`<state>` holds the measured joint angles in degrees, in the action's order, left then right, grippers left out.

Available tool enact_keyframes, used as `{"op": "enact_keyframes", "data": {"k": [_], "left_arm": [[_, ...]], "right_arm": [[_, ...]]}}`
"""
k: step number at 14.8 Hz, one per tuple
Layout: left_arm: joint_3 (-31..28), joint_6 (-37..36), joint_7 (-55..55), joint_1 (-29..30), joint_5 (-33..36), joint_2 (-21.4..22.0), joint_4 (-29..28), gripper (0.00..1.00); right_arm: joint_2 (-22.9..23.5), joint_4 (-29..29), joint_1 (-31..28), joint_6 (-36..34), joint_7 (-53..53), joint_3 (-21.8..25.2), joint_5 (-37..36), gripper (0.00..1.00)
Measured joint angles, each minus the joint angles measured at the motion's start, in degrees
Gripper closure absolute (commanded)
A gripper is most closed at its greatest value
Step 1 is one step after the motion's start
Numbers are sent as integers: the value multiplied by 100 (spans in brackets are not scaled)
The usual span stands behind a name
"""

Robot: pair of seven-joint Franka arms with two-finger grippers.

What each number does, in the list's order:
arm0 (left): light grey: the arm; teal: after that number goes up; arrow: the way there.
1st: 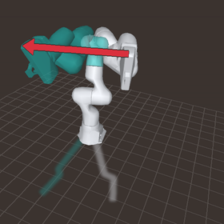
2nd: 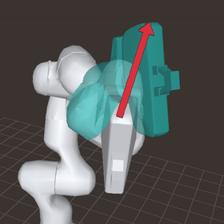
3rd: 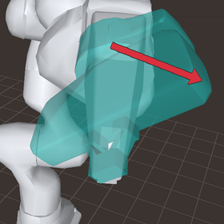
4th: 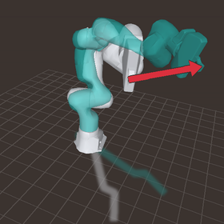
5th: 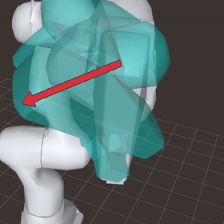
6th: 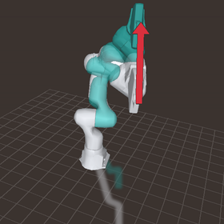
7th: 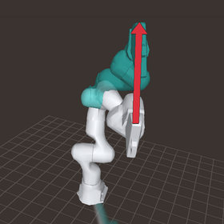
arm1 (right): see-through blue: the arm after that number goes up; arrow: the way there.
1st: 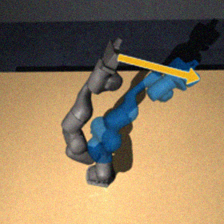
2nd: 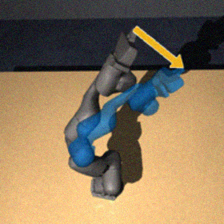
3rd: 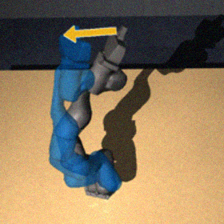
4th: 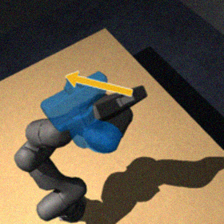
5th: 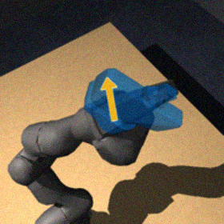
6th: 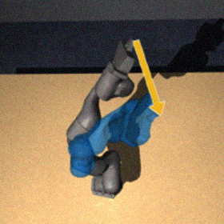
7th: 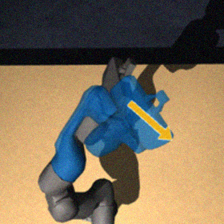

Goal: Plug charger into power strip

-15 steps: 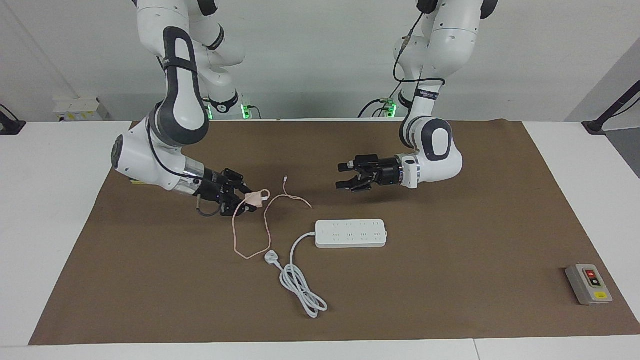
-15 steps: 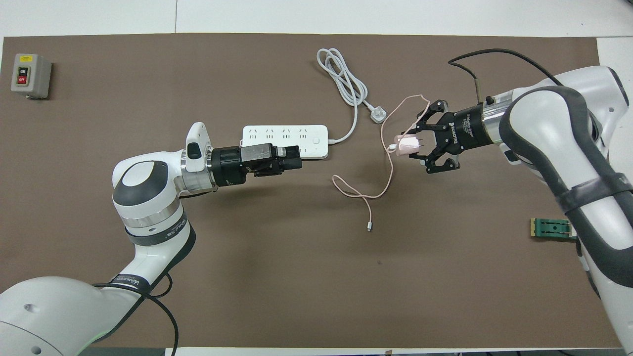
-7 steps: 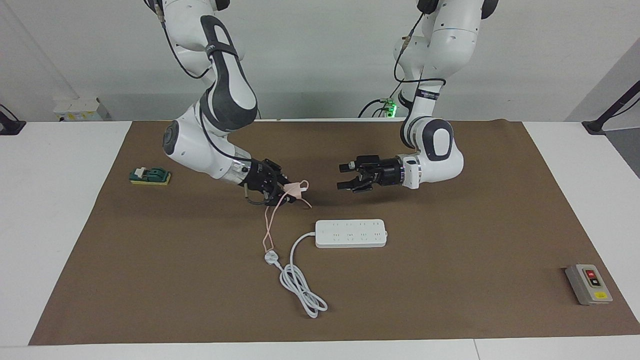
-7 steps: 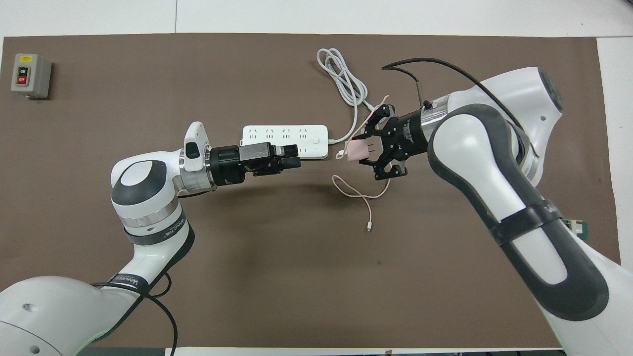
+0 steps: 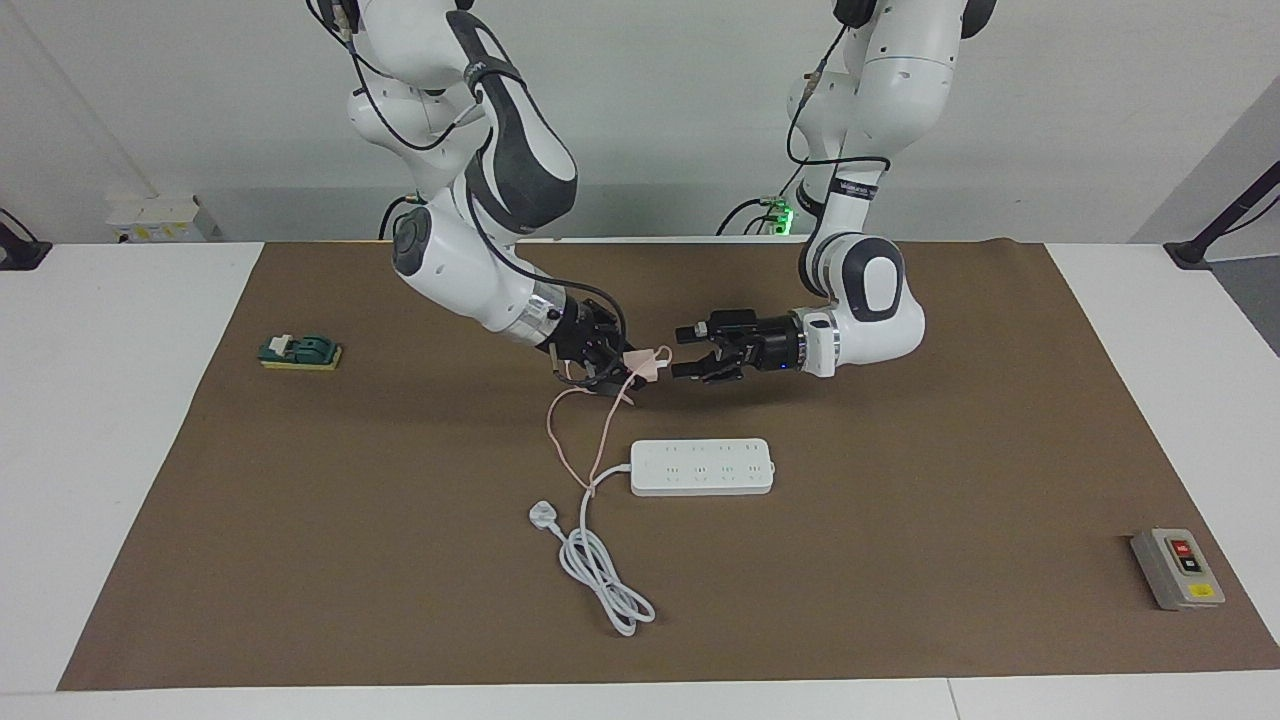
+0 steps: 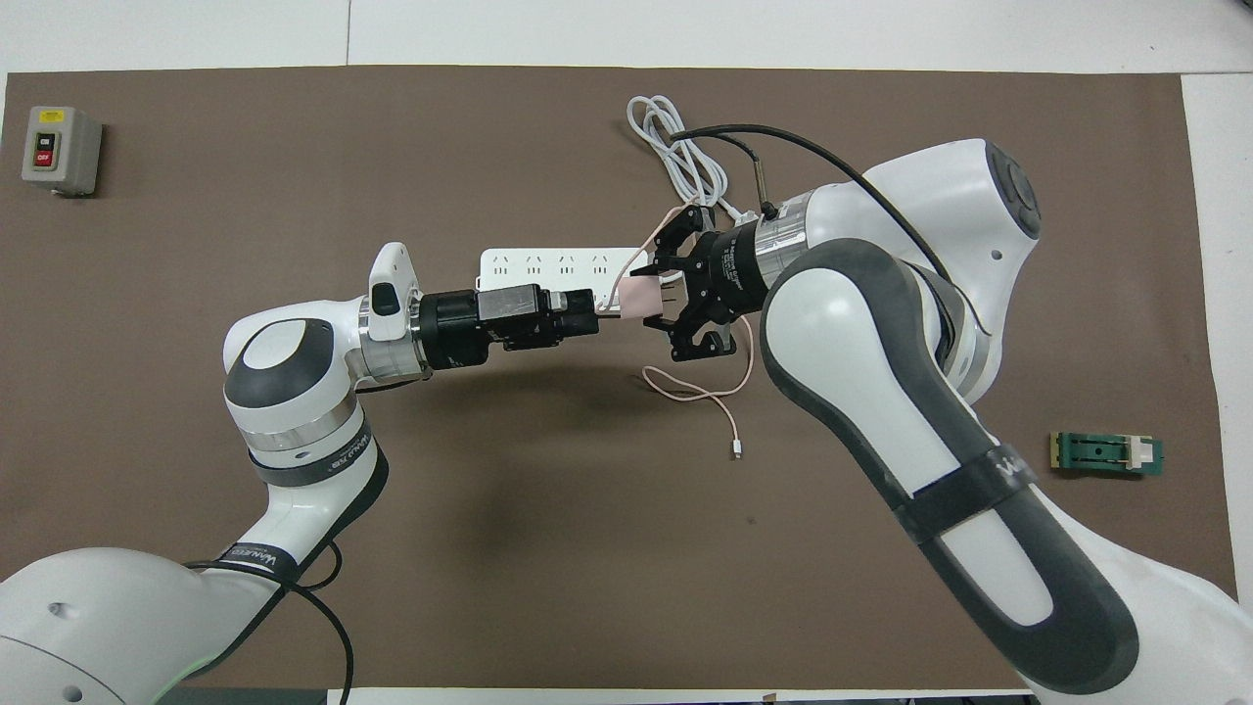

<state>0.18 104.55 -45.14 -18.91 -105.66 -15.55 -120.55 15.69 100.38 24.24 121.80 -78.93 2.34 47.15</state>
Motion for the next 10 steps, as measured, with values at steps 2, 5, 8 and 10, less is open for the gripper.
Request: {"op": "enact_keyframes", "data": {"k": [2, 5, 8, 10], "left_arm": [[4, 20, -1, -17, 0, 0, 0, 0], [20, 113, -2, -30, 0, -4, 0, 0], [53, 174, -3, -77, 0, -4, 0, 0], [53, 212, -3, -108, 0, -9, 0, 0]], "right_arm": [[14, 0, 133, 171, -80, -3, 0, 100], [74, 2, 419, 538, -244, -6, 0, 100], [126, 2, 471, 567, -263, -5, 0, 100], [134, 2, 468, 567, -263, -2, 0, 100]]}}
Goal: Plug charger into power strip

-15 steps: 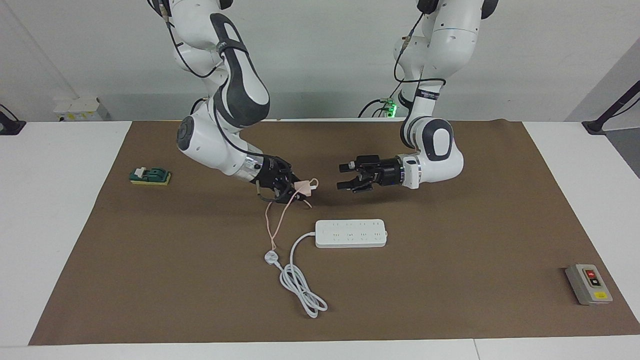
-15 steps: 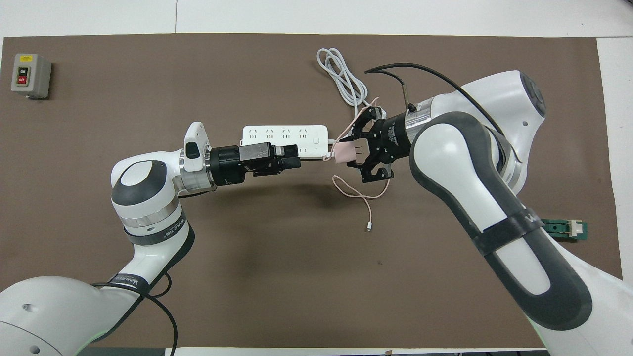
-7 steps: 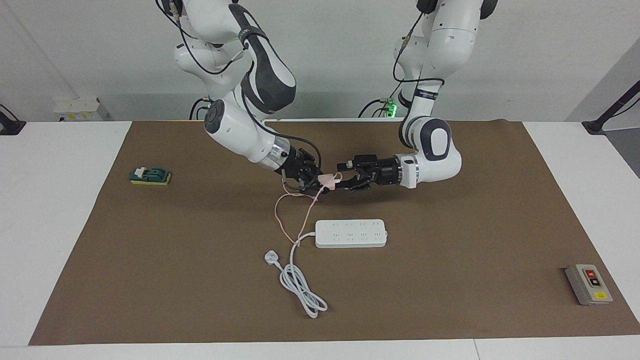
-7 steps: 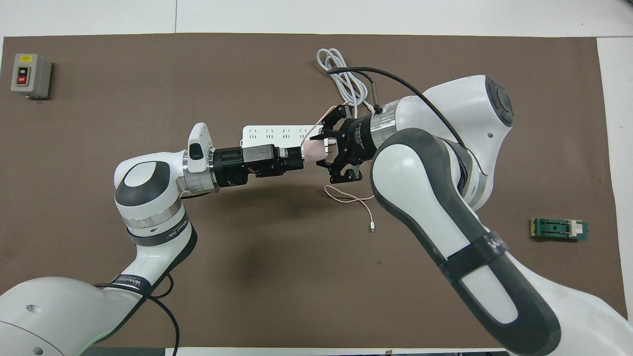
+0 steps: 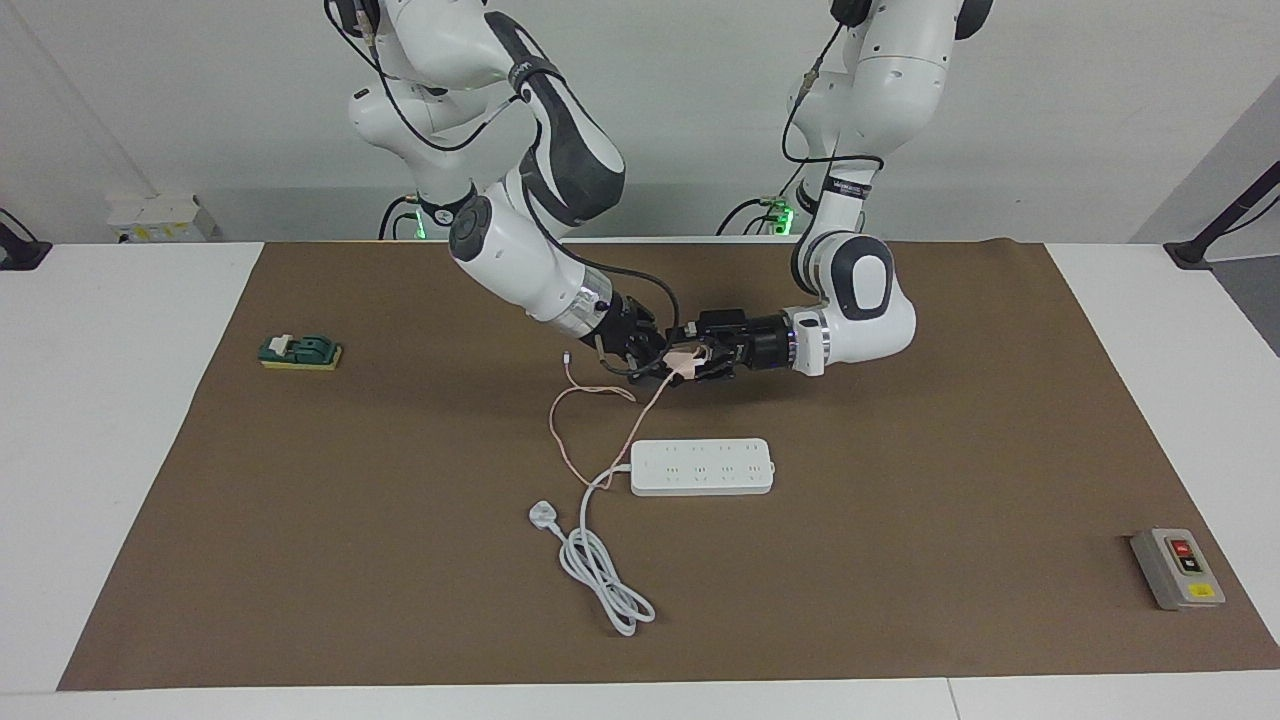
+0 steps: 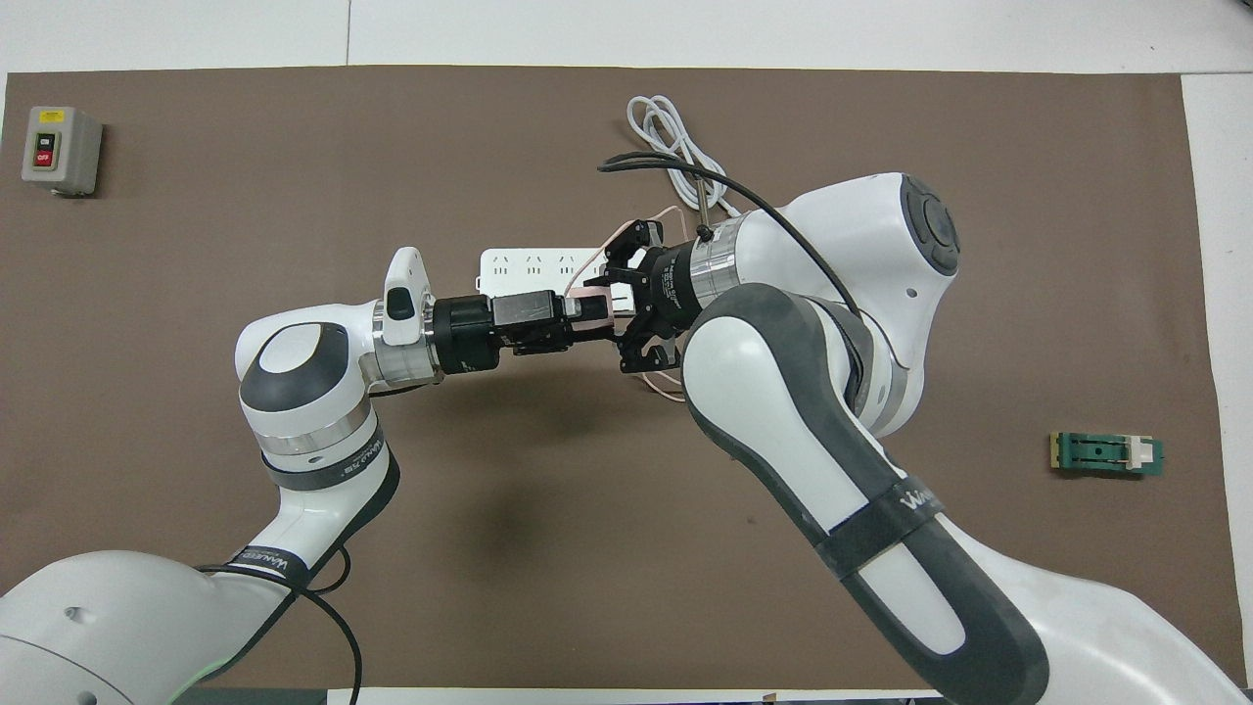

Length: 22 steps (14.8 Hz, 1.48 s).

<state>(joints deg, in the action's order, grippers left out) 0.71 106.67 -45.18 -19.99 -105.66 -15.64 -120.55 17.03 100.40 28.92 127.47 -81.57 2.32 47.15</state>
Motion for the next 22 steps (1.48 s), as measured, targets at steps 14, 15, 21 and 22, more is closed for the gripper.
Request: {"op": "enact_keyframes", "data": {"k": [14, 15, 21, 22], "left_arm": [[-19, 14, -240, 0, 0, -6, 19, 5], [-22, 14, -266, 0, 0, -6, 22, 5], [-31, 14, -325, 2, 0, -6, 32, 12], [-32, 14, -325, 2, 0, -6, 33, 19]], "right_arm": [[0, 0, -1, 0, -1, 1, 0, 100], [0, 0, -1, 0, -1, 1, 0, 100], [0, 0, -1, 0, -1, 1, 0, 100], [0, 0, -1, 0, -1, 1, 0, 100]]}}
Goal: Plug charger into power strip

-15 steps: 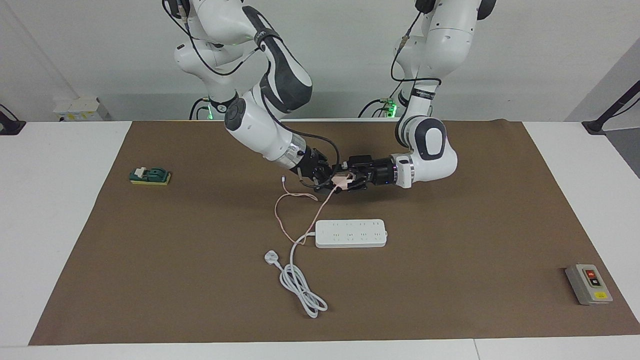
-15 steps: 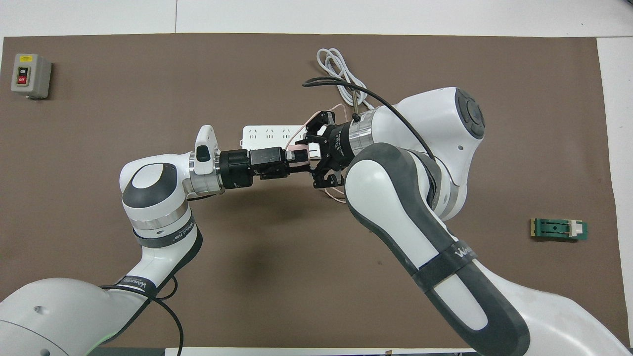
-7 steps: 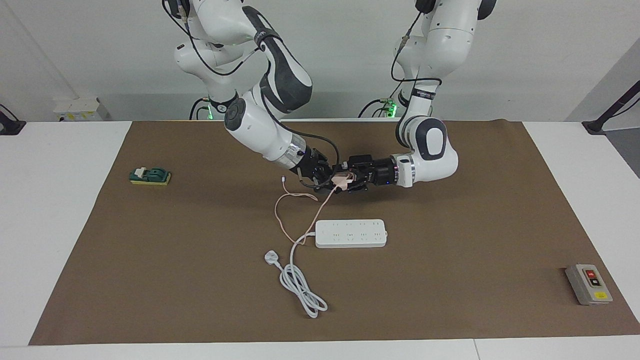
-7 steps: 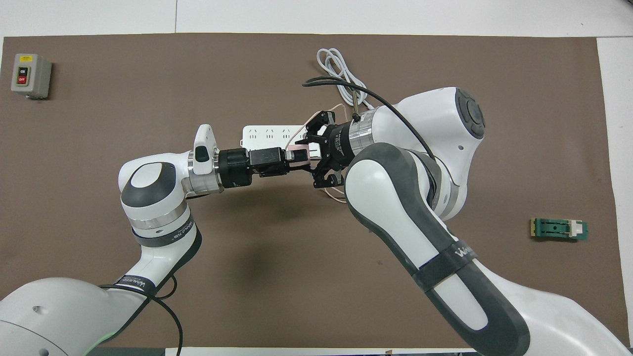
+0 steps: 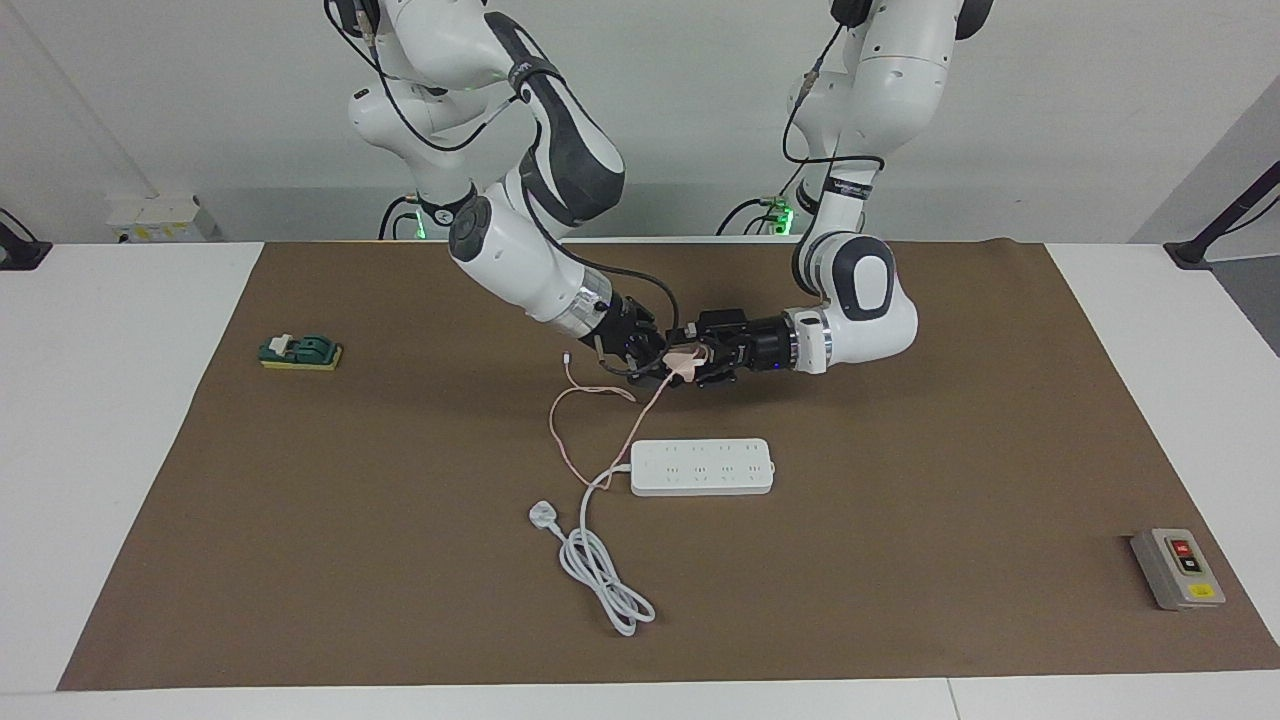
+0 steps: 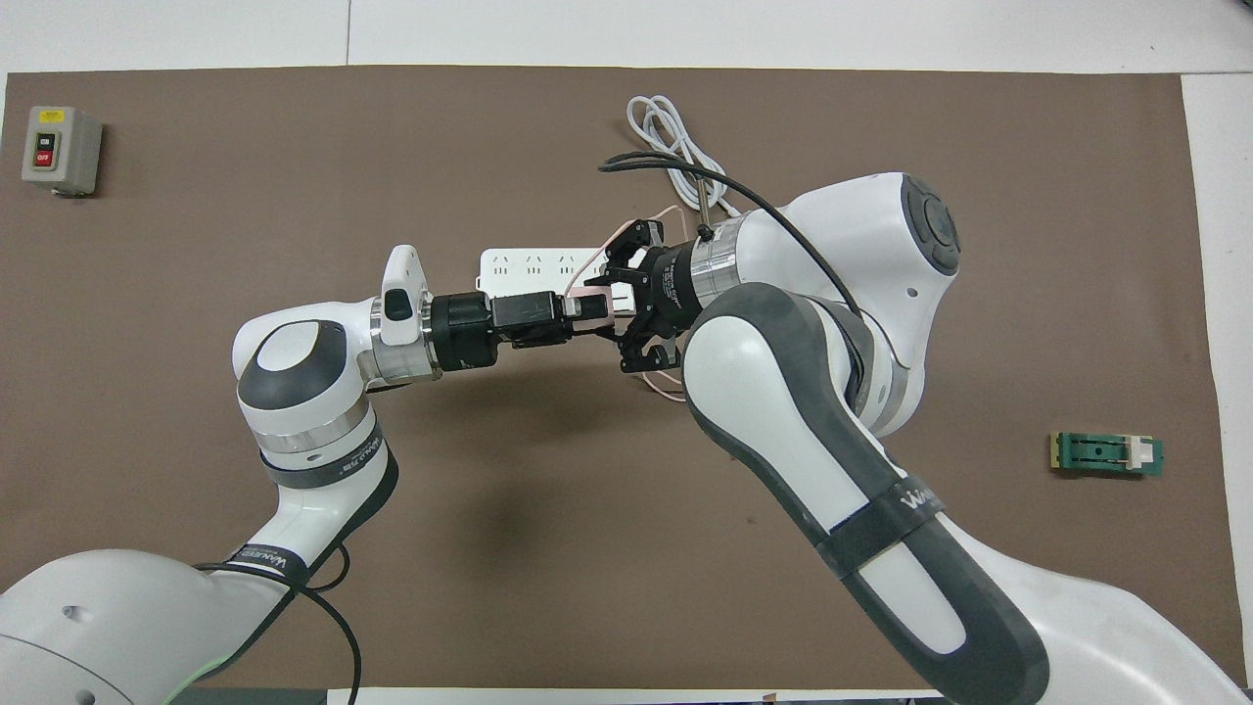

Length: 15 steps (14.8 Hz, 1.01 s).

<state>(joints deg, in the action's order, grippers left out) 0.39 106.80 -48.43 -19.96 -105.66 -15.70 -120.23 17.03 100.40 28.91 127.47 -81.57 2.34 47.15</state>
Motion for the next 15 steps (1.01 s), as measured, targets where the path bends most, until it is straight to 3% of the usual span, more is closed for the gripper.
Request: {"op": "enact_keyframes", "data": {"k": [4, 5, 6, 7, 10, 12, 15], "left_arm": [[-11, 0, -4, 1, 0, 0, 8, 51], [-12, 0, -5, 2, 0, 0, 11, 68], [-13, 17, -5, 2, 5, -3, 16, 92], [-18, 45, -9, 3, 5, -17, 14, 100], [-19, 41, -107, 3, 11, -23, 18, 100], [-19, 41, -108, 3, 11, -23, 18, 100], [-13, 38, -107, 2, 10, -22, 26, 100]], "right_arm": [[0, 0, 0, 0, 0, 0, 0, 100], [0, 0, 0, 0, 0, 0, 0, 100], [-2, -5, 0, 0, -3, 0, 7, 100], [-13, -21, -3, 0, -8, 3, 7, 100], [-15, -24, -3, -10, -90, 7, 6, 100], [-15, -24, -3, -10, -93, 7, 6, 1], [-10, -24, -2, -8, -121, 7, 5, 0]]}}
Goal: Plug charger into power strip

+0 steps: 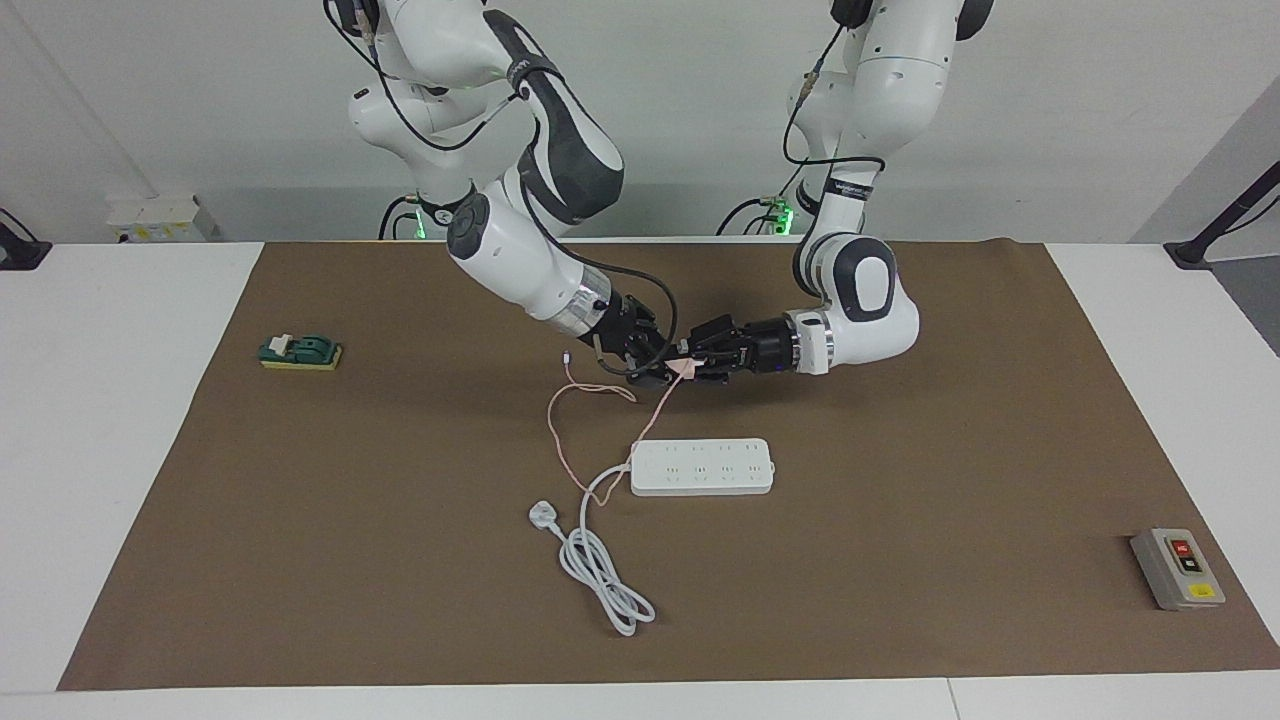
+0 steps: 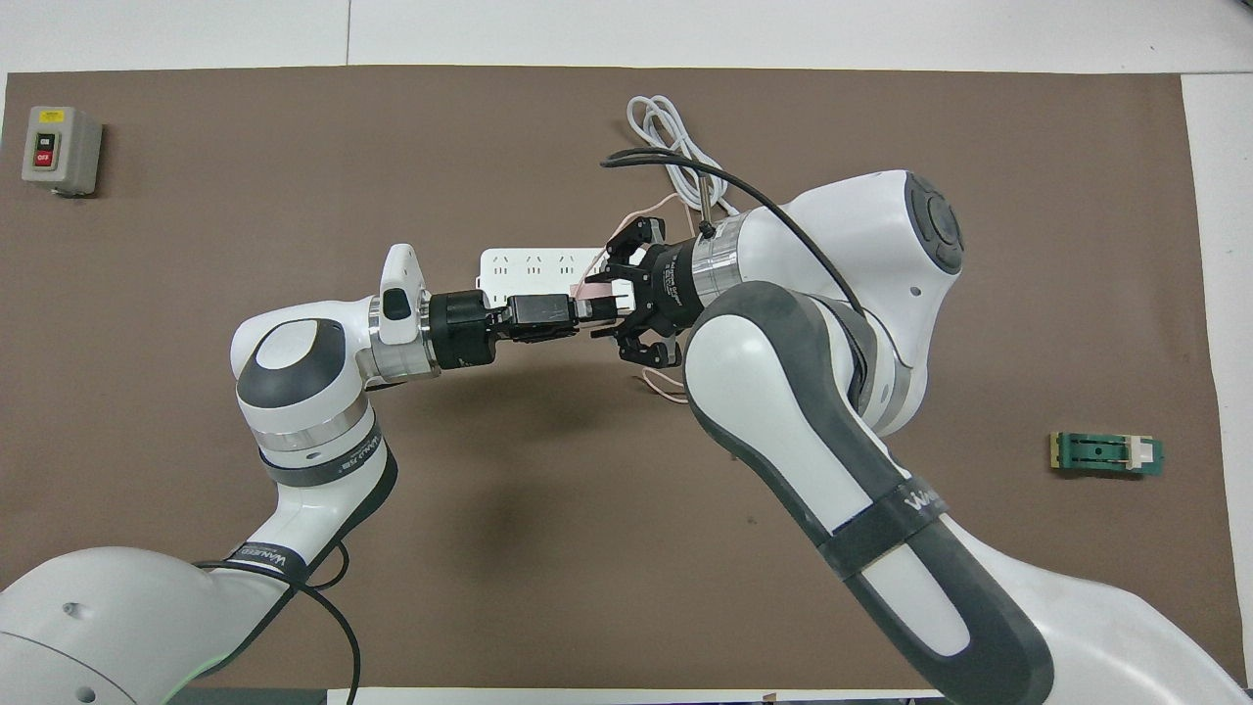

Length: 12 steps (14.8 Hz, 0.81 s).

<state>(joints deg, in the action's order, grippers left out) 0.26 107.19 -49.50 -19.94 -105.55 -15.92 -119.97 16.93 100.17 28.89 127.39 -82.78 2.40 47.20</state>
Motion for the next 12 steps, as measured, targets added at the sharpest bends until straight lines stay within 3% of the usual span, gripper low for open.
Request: {"op": "enact_keyframes", "data": {"k": [8, 12], "left_arm": [[2, -1, 0, 0, 0, 0, 21, 100], [-15, 15, 6, 7, -3, 0, 44, 100]], "right_arm": [[2, 0, -76, -4, -3, 38, -7, 0], [2, -2, -552, -241, -3, 51, -285, 0]]}}
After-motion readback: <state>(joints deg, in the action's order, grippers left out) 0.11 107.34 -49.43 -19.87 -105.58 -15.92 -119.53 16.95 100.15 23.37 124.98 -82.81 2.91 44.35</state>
